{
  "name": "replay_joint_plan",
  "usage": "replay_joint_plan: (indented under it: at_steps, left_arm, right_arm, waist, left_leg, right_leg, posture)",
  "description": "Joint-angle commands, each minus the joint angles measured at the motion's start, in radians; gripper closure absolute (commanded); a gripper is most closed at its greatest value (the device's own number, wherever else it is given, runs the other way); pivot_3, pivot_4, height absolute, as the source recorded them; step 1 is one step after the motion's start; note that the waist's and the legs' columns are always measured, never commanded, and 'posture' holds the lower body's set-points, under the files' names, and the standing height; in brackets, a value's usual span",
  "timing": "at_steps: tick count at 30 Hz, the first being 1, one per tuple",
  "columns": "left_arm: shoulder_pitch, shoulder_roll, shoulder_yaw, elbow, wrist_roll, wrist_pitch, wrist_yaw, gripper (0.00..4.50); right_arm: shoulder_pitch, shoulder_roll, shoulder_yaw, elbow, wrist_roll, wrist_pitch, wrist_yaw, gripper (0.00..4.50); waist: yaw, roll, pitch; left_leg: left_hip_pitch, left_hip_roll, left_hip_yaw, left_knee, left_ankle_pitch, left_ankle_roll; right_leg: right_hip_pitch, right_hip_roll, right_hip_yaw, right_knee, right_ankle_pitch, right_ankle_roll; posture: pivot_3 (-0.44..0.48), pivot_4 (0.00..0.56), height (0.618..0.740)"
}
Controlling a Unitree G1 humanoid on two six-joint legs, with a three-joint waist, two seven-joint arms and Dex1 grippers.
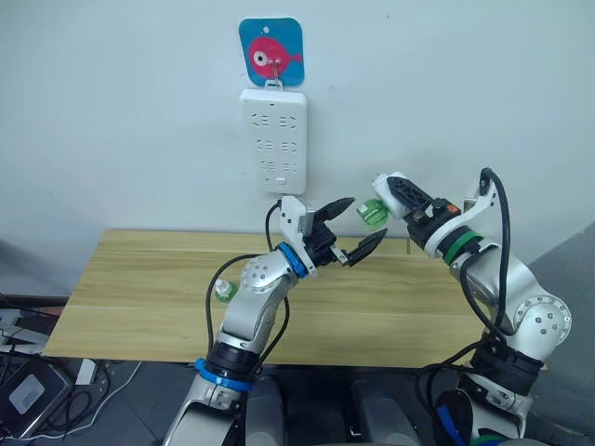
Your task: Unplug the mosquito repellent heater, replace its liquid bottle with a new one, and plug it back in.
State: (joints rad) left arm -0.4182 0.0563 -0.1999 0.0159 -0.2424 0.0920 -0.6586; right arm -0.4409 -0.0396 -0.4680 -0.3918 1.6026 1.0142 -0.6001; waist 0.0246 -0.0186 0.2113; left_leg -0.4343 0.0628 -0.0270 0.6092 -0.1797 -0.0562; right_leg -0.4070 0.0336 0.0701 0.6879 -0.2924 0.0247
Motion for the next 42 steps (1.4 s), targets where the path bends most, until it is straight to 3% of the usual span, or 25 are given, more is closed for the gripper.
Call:
replay_joint_plan:
  at_steps: [1, 7, 10, 15, 16, 19, 24, 28, 34, 42]
  left_arm:
    - [-0.025, -0.018, -0.002, -0.011, -0.004, -0.034, 0.005, 0.02]
    - [-0.024, -0.031, -0.004, -0.008, -0.006, -0.040, 0.010, 0.02]
    - [-0.021, -0.034, -0.005, -0.012, -0.008, -0.037, 0.013, 0.55]
    - [-0.011, -0.029, -0.005, -0.019, -0.012, -0.035, 0.012, 2.11]
    - [-0.011, -0.028, -0.003, -0.020, -0.014, -0.034, 0.012, 2.24]
    - [-0.020, -0.029, 0.003, -0.021, -0.019, -0.031, 0.016, 2.23]
    - [-0.027, 0.013, -0.015, -0.027, -0.025, -0.038, -0.054, 2.23]
    - [-0.048, 0.109, -0.057, 0.013, 0.005, -0.138, -0.216, 2.23]
    - [-0.134, 0.206, -0.077, 0.147, -0.008, -0.282, -0.448, 2.23]
    - [-0.170, 0.213, -0.089, 0.233, 0.021, -0.390, -0.530, 2.23]
  right_arm:
    - [0.011, -0.052, 0.060, -0.058, 0.082, -0.079, -0.010, 1.55]
    - [0.037, -0.129, 0.141, -0.064, 0.133, -0.168, -0.011, 1.55]
    - [0.048, -0.158, 0.173, -0.069, 0.150, -0.210, -0.011, 1.55]
    - [0.056, -0.195, 0.211, -0.071, 0.164, -0.266, -0.006, 1.55]
    - [0.058, -0.201, 0.218, -0.072, 0.167, -0.274, -0.004, 1.55]
    - [0.066, -0.220, 0.237, -0.073, 0.173, -0.291, 0.002, 1.55]
    - [0.090, -0.308, 0.264, -0.054, 0.254, -0.259, 0.049, 0.00]
    - [0.092, -0.468, 0.271, 0.044, 0.355, -0.144, 0.155, 0.00]
    - [0.022, -0.690, 0.299, 0.261, 0.370, 0.187, 0.508, 0.00]
    - [-0.061, -0.857, 0.367, 0.420, 0.370, 0.342, 0.694, 0.00]
  waist:
    - [0.000, 0.000, 0.000]
    - [0.000, 0.000, 0.000]
    - [0.000, 0.000, 0.000]
    - [0.001, 0.000, 0.000]
    - [0.001, 0.000, 0.000]
    - [0.001, -0.001, 0.000]
    - [0.001, -0.001, 0.001]
    - [0.001, -0.001, 0.001]
    - [0.003, -0.001, 0.006]
    - [0.007, -0.003, 0.013]
  left_leg:
    - [0.000, 0.000, 0.000, 0.000, 0.000, 0.000]
    - [-0.001, 0.000, 0.000, 0.000, 0.000, 0.000]
    - [-0.001, 0.000, 0.000, 0.000, 0.000, 0.000]
    - [-0.002, 0.000, 0.000, 0.000, 0.000, 0.000]
    - [-0.002, 0.000, 0.000, 0.000, 0.000, 0.000]
    - [-0.002, 0.000, 0.000, 0.000, 0.000, 0.000]
    - [-0.002, 0.000, 0.000, 0.000, 0.000, 0.000]
    - [-0.002, 0.000, 0.000, 0.000, 0.000, 0.000]
    - [-0.002, 0.000, 0.001, 0.000, 0.000, 0.000]
    - [-0.003, 0.000, 0.001, 0.000, -0.002, 0.003]
  right_leg:
    - [0.000, 0.000, 0.000, 0.000, 0.000, 0.000]
    - [0.000, 0.000, 0.000, -0.002, 0.000, 0.000]
    - [0.000, 0.000, 0.000, -0.002, 0.000, 0.000]
    - [0.000, 0.000, 0.000, -0.004, 0.000, 0.001]
    - [0.000, 0.000, 0.000, -0.005, 0.000, 0.001]
    - [0.000, 0.000, 0.000, -0.006, 0.000, 0.001]
    - [0.000, 0.000, 0.000, -0.006, 0.000, 0.001]
    - [0.000, 0.000, 0.000, -0.006, 0.000, 0.001]
    - [0.001, 0.000, 0.001, -0.007, 0.000, 0.001]
    - [0.001, 0.000, 0.001, -0.008, 0.001, 0.000]
  posture:
    - [0.192, 0.220, 0.740]
    - [0.191, 0.220, 0.740]
    - [0.192, 0.218, 0.740]
    - [0.194, 0.217, 0.740]
    - [0.194, 0.217, 0.740]
    - [0.196, 0.219, 0.740]
    - [0.191, 0.221, 0.740]
    - [0.191, 0.222, 0.740]
    - [0.204, 0.233, 0.740]
    - [0.212, 0.244, 0.740]
